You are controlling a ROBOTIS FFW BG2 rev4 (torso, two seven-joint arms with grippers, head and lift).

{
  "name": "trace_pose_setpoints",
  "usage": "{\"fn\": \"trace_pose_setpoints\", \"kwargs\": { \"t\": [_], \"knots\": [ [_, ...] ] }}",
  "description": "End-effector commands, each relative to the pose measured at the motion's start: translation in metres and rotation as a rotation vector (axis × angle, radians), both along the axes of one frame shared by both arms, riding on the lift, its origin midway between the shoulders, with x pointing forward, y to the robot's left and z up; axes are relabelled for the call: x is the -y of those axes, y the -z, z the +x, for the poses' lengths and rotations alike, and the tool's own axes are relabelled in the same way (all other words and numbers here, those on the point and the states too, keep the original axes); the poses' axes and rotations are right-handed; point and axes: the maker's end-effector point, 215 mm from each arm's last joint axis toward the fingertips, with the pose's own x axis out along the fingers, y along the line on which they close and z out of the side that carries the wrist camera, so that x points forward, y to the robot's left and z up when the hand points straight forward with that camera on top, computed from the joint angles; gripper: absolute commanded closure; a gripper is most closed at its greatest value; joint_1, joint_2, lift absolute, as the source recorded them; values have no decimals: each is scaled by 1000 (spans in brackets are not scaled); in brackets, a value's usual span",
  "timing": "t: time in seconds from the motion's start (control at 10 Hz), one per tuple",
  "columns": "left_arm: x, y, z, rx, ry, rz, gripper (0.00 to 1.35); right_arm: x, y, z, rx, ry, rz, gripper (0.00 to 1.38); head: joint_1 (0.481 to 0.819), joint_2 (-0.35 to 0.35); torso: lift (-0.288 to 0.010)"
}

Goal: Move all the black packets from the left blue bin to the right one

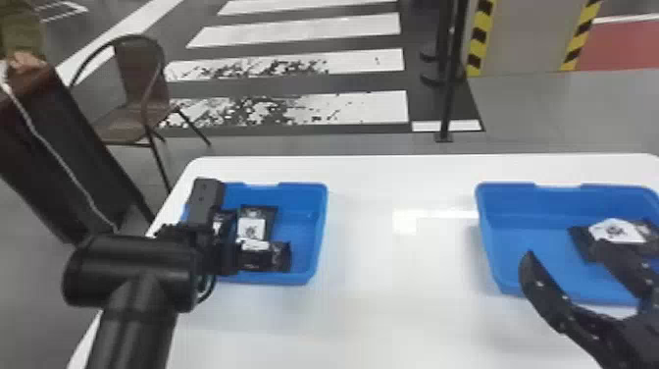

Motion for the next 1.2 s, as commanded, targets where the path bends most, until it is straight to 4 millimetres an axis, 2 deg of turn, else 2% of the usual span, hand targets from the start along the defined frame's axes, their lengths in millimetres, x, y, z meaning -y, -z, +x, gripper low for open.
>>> {"fn": "trace_pose_setpoints", "kwargs": {
  "t": [0.0, 0.1, 0.2, 0.6, 0.7, 1.0, 1.1],
  "knots": [
    [2, 4, -4, -12, 5, -6, 904, 0, 1, 0, -2, 0, 2, 117, 695, 167, -140],
    [8, 4, -3, 2, 20, -26, 1023, 0, 0, 0, 0, -2, 2, 117, 695, 166, -140],
    [20, -2, -2, 25, 45, -65, 1023, -1, -1, 0, 1, -4, 3, 117, 695, 161, -140],
    [47, -63, -30, 147, 94, -163, 1023, -1, -2, 0, 4, -6, 9, 117, 695, 125, -140],
    [59, -78, -37, 177, 118, -189, 1023, -2, -5, 0, 9, -8, 17, 117, 695, 122, -140],
    [121, -103, -52, 285, 239, -369, 1023, -6, -15, 11, 33, -33, 73, 117, 695, 74, -140],
    [125, -105, -53, 305, 256, -380, 1024, -10, -17, 16, 44, -56, 93, 117, 695, 43, -140]
  ]
}}
